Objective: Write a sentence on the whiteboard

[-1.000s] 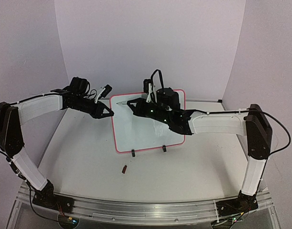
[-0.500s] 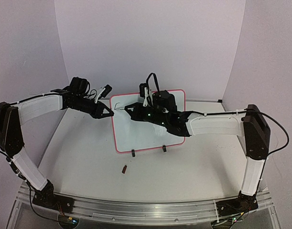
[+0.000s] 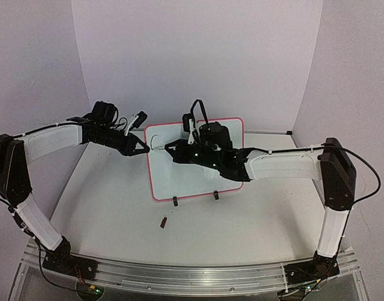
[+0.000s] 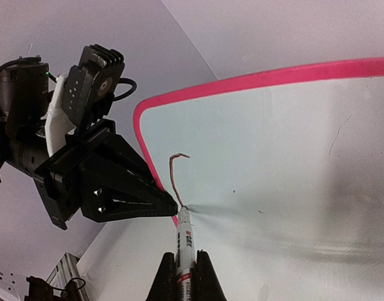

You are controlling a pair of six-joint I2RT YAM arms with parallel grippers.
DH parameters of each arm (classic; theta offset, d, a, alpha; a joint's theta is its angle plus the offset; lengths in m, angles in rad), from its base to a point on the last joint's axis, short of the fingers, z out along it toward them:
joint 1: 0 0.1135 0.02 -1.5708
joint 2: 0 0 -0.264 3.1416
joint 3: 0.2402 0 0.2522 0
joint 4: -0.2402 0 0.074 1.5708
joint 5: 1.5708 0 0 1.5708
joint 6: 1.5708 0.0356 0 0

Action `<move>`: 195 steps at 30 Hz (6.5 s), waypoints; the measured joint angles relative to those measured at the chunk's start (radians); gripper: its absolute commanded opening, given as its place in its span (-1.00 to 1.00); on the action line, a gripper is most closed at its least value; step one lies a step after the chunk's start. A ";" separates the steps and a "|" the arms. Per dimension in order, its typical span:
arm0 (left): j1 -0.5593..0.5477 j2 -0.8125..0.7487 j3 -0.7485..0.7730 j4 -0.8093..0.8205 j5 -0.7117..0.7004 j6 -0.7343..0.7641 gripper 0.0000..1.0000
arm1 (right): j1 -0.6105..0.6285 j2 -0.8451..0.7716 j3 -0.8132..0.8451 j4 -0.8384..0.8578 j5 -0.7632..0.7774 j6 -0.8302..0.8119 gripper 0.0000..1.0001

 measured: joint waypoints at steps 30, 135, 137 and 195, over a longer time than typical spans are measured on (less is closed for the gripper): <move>0.000 0.000 0.000 -0.007 0.010 0.003 -0.99 | -0.001 -0.125 -0.069 0.003 0.028 -0.039 -1.00; 0.000 0.000 0.000 -0.009 0.008 0.004 -1.00 | 0.006 -0.068 -0.020 -0.082 0.066 -0.040 -1.00; 0.000 0.000 0.000 -0.009 0.008 0.004 -1.00 | 0.006 -0.064 -0.020 -0.088 0.066 -0.038 -1.00; 0.000 0.000 0.000 -0.009 0.007 0.009 -1.00 | -0.022 -0.130 -0.045 -0.132 0.105 -0.027 -1.00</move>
